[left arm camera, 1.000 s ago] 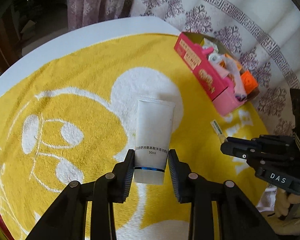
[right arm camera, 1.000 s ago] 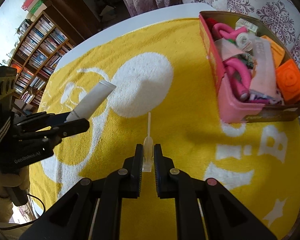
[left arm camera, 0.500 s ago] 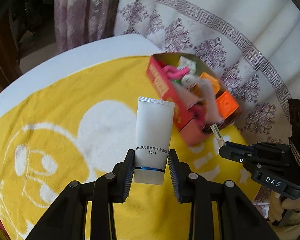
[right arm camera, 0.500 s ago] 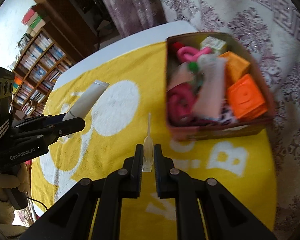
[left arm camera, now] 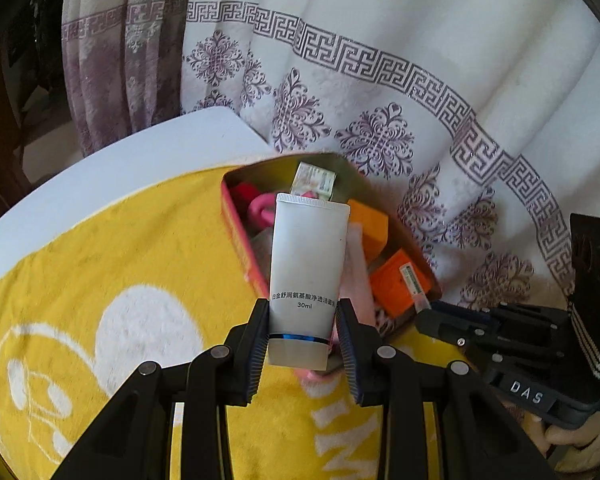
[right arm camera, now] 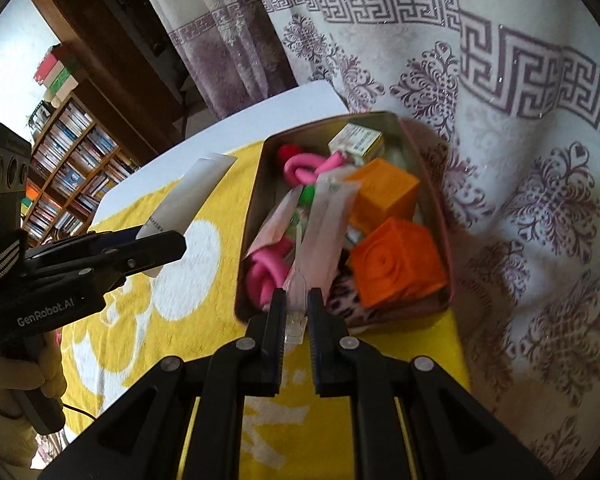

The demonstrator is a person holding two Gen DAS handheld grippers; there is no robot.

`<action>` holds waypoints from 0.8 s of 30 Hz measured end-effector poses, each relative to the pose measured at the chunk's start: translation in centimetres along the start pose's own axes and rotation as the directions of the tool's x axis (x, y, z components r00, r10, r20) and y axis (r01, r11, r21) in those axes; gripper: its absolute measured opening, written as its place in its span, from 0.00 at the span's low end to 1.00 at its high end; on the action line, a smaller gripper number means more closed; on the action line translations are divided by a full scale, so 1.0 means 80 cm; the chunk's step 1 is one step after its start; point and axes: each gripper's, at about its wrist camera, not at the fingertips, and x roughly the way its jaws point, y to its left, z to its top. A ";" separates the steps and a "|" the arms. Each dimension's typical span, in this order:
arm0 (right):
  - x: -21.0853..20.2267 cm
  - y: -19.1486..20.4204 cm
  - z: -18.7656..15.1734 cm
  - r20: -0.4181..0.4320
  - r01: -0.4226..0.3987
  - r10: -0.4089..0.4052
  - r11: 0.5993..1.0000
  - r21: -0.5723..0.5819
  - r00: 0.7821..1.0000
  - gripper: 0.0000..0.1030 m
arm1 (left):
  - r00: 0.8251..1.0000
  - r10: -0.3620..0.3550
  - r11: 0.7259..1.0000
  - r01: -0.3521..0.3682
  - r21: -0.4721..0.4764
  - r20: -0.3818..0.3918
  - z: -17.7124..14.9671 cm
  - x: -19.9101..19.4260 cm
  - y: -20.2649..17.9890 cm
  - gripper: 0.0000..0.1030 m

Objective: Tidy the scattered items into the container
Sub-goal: 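Carry the white tube in the left tool over the tin, then open the left tool to drop the tube into the tin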

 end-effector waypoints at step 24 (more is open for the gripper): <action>0.035 -0.039 0.031 -0.011 0.030 -0.030 0.999 0.025 0.999 0.51 | 1.000 0.006 0.994 -0.008 -0.110 -0.021 0.036 0.058 0.010 0.72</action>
